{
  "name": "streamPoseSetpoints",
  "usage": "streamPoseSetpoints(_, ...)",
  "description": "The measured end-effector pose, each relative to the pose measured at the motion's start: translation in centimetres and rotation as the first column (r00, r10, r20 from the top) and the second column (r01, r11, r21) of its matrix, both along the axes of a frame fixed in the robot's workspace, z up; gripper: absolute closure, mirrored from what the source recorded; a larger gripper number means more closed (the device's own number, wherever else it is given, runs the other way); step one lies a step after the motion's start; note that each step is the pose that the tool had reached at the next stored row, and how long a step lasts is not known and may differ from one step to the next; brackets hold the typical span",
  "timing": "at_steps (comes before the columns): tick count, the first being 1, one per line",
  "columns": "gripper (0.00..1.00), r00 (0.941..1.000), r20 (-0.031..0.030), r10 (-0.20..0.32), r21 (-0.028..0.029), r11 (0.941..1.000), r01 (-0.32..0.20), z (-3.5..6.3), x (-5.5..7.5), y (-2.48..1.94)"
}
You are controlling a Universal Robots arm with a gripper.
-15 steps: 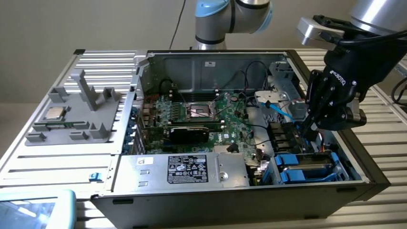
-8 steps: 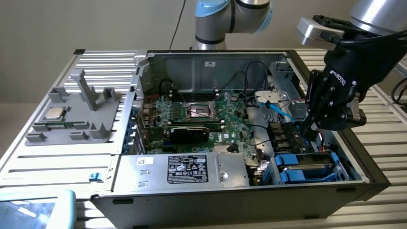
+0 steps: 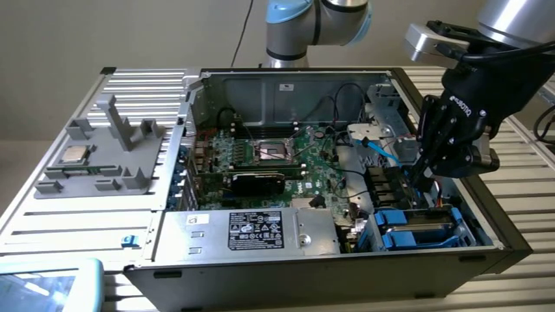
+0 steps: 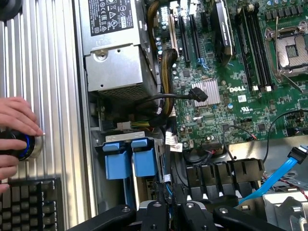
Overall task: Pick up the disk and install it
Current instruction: 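Insert the first disk wire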
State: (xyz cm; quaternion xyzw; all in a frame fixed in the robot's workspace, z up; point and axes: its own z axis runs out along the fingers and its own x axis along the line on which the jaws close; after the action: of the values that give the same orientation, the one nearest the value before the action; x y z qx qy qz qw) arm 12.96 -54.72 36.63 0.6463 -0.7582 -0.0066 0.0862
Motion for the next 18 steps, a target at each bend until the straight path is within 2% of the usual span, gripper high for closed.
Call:
streamPoseSetpoints(2, 0.84, 1.0, 0.0005, 0.0, 0.0001, 1.0, 0.0, 0.01, -0.1, -0.1)
streamPoseSetpoints(5, 0.84, 1.0, 0.0008, 0.0, 0.0043, 1.0, 0.0, 0.0, -0.2, -0.46)
streamPoseSetpoints(9, 0.84, 1.0, 0.0014, 0.0, 0.0172, 0.9999, 0.0, 0.0, -0.4, -0.96)
streamPoseSetpoints(10, 0.84, 1.0, 0.0025, 0.0, 0.0232, 0.9997, 0.0, -0.01, -0.4, -1.13)
streamPoseSetpoints(11, 0.84, 1.0, 0.0044, 0.0, 0.0332, 0.9995, 0.0, -0.03, -0.5, -1.3)
streamPoseSetpoints(15, 0.84, 1.0, 0.0079, 0.0, 0.0799, 0.9968, 0.0, -0.17, -0.6, -2.14)
streamPoseSetpoints(16, 0.84, 1.0, 0.0089, 0.0, 0.0886, 0.9961, 0.0, -0.23, -0.6, -2.41)
streamPoseSetpoints(18, 0.84, 0.9999, 0.0123, -0.001, 0.101, 0.9949, -0.001, -0.36, -0.6, -2.99)
